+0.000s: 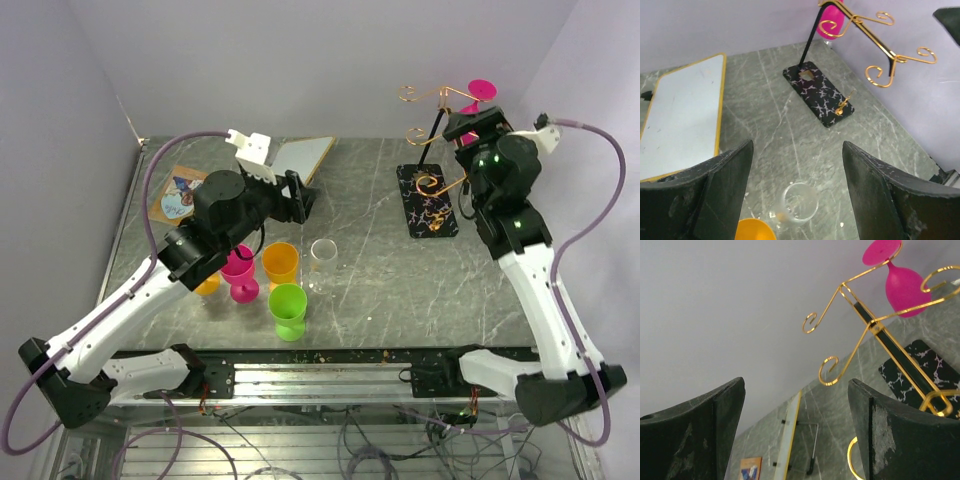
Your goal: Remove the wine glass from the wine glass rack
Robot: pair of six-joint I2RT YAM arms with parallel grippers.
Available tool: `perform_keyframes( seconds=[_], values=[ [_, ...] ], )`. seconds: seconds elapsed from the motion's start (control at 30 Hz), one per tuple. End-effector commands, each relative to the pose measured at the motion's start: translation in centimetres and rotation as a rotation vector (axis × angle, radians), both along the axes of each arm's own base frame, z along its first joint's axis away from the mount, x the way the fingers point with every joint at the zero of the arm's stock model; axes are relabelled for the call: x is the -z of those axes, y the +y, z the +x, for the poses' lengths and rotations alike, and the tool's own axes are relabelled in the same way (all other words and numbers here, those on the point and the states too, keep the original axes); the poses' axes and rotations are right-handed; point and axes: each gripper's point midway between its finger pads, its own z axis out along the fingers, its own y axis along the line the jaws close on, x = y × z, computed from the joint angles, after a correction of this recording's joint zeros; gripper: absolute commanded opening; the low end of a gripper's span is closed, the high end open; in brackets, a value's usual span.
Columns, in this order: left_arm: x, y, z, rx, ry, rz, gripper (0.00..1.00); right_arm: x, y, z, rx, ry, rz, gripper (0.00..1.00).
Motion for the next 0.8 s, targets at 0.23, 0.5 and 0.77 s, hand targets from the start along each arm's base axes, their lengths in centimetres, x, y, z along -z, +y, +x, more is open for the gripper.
perform_keyframes(
  seconds=[0.23, 0.5, 0.77],
  values=[
    [-3.1, 0.3, -1.2, 0.083, -0.111, -0.071, 0.82, -1.6, -3.6, 8.3, 0.159, 0.034, 0.001, 0.81],
    [-3.9, 2.1, -1.1, 0.015, -0.157, -0.053, 0.83, 0.8, -7.1, 15.3, 0.127, 0.076, 0.065, 0.76],
    [-3.9, 2.6, -1.0, -0.006, -0.17, -0.037, 0.83, 3.6, -9.8, 20.4, 0.11, 0.119, 0.122, 0.74]
  ],
)
